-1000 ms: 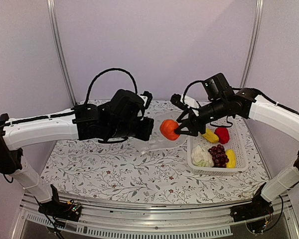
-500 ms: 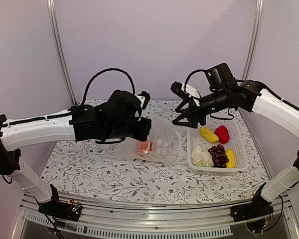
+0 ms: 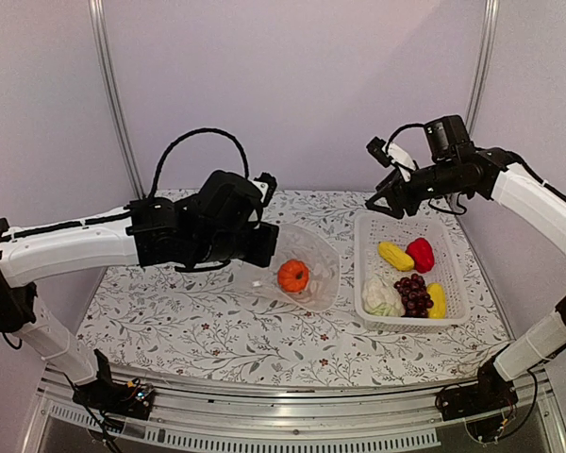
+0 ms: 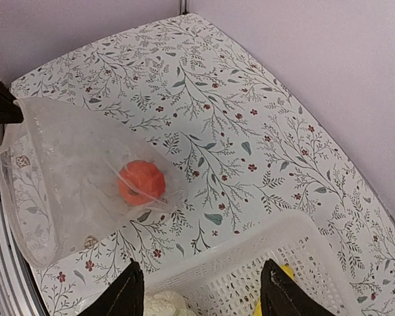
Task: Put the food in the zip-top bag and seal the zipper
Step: Pick up the fake vegetable from the bin.
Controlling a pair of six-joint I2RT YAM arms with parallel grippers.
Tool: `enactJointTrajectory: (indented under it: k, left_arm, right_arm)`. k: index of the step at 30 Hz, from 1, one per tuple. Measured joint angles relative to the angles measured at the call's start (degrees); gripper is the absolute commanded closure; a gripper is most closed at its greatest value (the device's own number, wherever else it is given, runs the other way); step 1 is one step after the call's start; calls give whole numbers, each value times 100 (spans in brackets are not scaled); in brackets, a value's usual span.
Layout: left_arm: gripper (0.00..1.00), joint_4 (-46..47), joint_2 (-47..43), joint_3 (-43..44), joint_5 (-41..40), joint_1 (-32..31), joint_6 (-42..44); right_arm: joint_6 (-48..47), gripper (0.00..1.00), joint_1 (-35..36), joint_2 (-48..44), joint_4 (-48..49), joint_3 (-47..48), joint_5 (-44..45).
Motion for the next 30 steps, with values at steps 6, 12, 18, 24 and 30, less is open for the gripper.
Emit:
enactJointTrajectory:
  k: [6,12,18,24,30]
  left_arm:
    - [100,-15,-59,-2,-33,33,46]
    - [100,-13,-61,-9,-33,48,98]
    - [100,-4,-61,-31,-22,57,109]
    - [100,-7,-59,-33,33,61,120]
    - [100,-4,-59,-35,31,61,116]
  right_arm:
    - [184,41,-614,24,96,-487,503]
    - [308,41,-1056,103,247,-946,988]
    - [275,43,-1132,238,385,-1349,1464]
    - [192,45,-1132,564,514,-1622,1659]
    - [44,46,-1132,1215,643,-1572,2000]
